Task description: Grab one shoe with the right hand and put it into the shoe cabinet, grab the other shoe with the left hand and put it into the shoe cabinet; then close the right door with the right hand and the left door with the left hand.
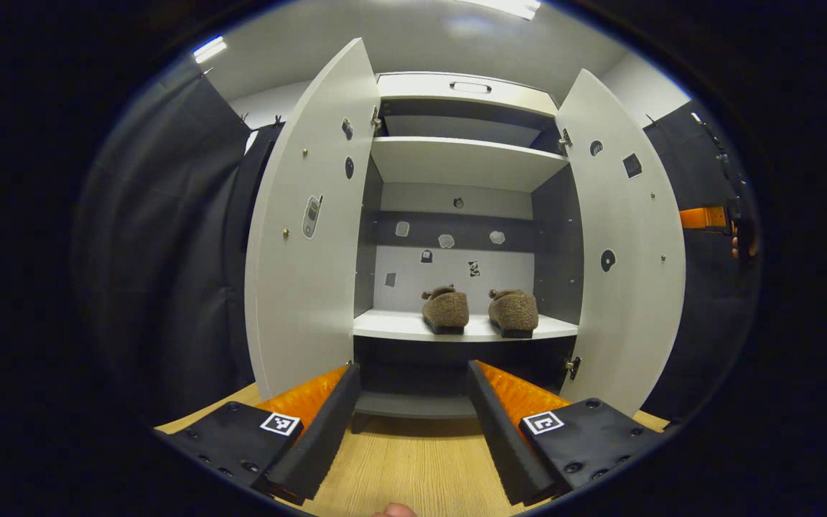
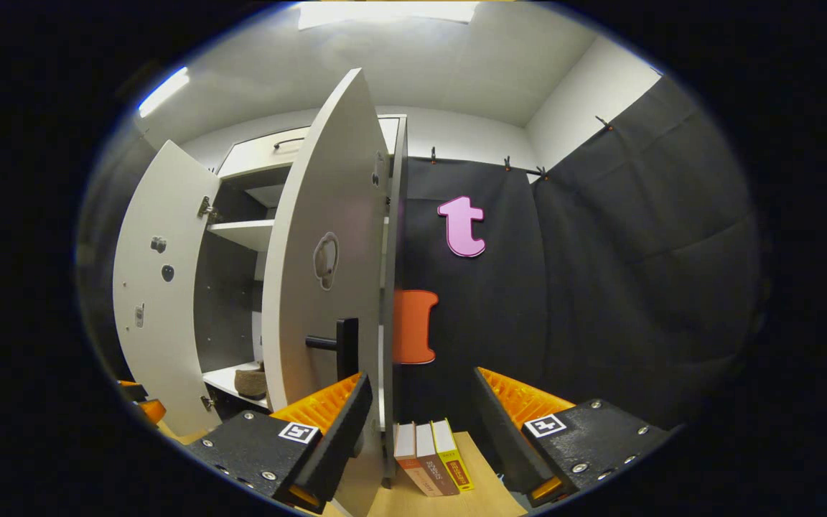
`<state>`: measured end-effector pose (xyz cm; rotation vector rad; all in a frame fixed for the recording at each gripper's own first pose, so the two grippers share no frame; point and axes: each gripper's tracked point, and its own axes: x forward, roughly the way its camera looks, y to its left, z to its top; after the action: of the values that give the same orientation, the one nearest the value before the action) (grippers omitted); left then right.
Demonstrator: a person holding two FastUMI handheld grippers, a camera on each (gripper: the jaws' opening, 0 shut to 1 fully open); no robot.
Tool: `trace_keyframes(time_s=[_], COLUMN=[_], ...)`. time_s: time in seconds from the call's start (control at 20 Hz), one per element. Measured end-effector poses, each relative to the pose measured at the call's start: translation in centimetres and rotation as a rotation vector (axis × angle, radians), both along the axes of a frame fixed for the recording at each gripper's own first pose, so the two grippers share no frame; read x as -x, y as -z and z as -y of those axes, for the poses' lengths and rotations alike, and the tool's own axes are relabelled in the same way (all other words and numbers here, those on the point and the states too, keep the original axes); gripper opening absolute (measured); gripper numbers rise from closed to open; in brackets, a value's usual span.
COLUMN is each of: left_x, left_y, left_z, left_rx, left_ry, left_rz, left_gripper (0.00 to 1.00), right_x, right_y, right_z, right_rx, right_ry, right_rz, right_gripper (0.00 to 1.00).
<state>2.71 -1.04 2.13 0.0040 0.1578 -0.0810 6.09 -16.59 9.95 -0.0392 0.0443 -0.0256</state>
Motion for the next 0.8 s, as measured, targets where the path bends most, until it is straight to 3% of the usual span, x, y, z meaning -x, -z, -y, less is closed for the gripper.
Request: trace_keyframes(time_s=[0.75,0.8], left_x=[0.5,0.6], left_y=[0.2,0.2], left_z=[-2.5,-2.6], left_rx=[-0.012,-0.012], left_ry=[-0.026,-0.028], left_rz=[-0.004,-0.004], left_gripper=[0.97,0.97], right_x=[-2.8,-3.2], right_y=[1.0,1.2], right_z=[-10.4,-10.9], right_rx=[-0.043,-0.053], right_ry=[-0.187,-0.196], right_rz=[0.006,0.002], right_gripper=[0.89,0.96])
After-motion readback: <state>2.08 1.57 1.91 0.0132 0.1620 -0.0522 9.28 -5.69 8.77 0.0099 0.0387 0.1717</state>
